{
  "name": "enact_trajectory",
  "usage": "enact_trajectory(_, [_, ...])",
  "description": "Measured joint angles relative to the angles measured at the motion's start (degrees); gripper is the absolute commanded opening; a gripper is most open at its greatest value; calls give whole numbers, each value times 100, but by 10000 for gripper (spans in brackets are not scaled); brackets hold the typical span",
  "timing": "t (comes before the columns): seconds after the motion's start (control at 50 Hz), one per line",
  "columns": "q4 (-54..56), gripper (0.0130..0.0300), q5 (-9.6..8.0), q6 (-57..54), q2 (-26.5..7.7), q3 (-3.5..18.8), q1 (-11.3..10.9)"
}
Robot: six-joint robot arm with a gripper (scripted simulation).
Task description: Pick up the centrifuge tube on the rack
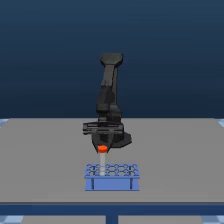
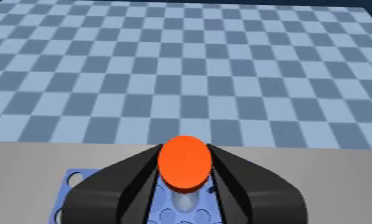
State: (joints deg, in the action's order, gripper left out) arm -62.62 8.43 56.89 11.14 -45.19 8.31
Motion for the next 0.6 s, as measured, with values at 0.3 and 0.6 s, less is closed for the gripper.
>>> enact_trajectory(0.3, [-1363, 130, -88, 1373, 104, 91, 0])
enact_trajectory(0.6, [-2727, 130, -121, 2748, 193, 177, 0])
